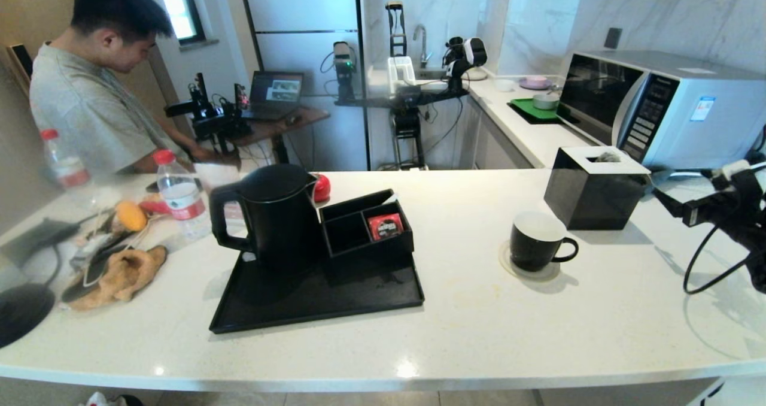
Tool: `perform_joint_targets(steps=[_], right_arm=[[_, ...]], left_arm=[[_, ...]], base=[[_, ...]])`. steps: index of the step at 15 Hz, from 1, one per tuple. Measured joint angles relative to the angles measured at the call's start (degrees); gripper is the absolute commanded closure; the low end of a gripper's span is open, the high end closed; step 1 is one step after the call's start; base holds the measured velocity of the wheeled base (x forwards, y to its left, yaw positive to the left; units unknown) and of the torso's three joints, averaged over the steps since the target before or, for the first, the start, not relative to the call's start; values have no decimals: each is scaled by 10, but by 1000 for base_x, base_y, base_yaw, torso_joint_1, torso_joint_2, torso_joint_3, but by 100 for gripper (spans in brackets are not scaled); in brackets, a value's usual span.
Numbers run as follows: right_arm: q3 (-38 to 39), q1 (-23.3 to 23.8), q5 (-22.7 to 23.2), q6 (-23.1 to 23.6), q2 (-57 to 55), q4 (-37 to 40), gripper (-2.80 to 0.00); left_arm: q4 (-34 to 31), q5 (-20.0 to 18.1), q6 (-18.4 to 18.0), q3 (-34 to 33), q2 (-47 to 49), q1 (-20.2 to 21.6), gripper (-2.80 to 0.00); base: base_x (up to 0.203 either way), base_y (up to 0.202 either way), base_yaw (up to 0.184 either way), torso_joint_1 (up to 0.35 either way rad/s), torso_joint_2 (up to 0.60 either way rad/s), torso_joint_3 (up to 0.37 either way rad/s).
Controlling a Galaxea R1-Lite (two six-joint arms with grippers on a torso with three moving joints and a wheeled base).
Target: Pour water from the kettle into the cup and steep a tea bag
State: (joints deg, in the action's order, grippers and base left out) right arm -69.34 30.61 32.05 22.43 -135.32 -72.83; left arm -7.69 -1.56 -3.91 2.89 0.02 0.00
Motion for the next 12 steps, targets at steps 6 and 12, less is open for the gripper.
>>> perform_joint_targets(steps=[6, 12], right_arm=[[17, 5, 1, 15, -6, -2, -280], [94, 8, 28, 32, -4, -40, -280]], left_arm=[[0, 0, 0, 0, 0, 0, 0], [0, 0, 0, 0, 0, 0, 0]], base=[[0, 0, 0, 0, 0, 0], [0, 0, 0, 0, 0, 0]])
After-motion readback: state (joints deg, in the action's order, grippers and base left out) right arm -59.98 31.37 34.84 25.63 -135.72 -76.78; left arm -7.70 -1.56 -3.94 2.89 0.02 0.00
